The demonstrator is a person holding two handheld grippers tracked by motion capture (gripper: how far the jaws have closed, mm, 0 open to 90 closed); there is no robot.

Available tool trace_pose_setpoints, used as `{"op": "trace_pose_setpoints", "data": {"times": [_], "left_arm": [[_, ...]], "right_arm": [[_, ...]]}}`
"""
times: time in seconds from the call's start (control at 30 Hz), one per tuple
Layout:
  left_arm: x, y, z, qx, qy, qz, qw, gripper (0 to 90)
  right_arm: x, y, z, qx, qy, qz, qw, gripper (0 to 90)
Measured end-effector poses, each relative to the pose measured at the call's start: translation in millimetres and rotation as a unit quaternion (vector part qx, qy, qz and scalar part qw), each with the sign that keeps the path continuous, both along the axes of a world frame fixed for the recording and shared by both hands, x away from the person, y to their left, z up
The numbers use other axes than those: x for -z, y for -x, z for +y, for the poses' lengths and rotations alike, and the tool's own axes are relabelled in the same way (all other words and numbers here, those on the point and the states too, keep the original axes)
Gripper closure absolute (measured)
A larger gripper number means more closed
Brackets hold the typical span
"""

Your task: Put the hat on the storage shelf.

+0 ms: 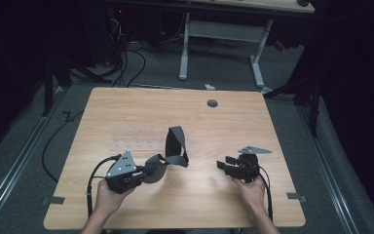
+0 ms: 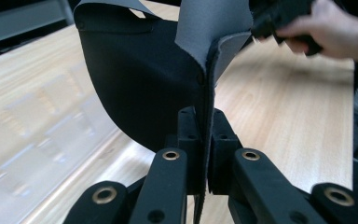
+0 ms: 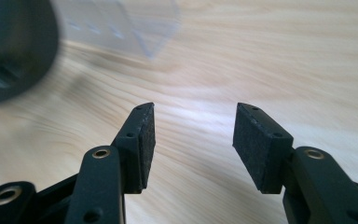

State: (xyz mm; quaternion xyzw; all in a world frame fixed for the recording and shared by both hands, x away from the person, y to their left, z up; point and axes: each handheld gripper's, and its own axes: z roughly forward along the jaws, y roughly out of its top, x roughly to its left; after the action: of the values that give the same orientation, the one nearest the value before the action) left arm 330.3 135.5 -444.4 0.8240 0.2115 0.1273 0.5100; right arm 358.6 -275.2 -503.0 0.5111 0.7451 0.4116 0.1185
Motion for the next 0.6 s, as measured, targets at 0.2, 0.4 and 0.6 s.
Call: {"op": "trace_pose_setpoints", "data": {"times": [0.2, 0.4, 0.6], "left_arm": [[-2.8, -2.7, 13.0, -0.027, 0.014, 0.0, 0.9995, 86.6], [-7.1, -5.6, 21.5, -0.037, 0.031, 0.004, 0.9988, 86.6], [-12.0, -4.6, 24.6, -0.03, 0.051, 0.008, 0.9982, 86.6]], "right_arm": [[12.7, 5.7, -10.5, 0.05, 0.043, -0.02, 0.9977, 47.2], [17.9, 7.9, -11.9, 0.073, 0.077, -0.034, 0.9938, 45.3], [27.0, 8.2, -10.4, 0.088, 0.127, -0.041, 0.9871, 43.0]]}}
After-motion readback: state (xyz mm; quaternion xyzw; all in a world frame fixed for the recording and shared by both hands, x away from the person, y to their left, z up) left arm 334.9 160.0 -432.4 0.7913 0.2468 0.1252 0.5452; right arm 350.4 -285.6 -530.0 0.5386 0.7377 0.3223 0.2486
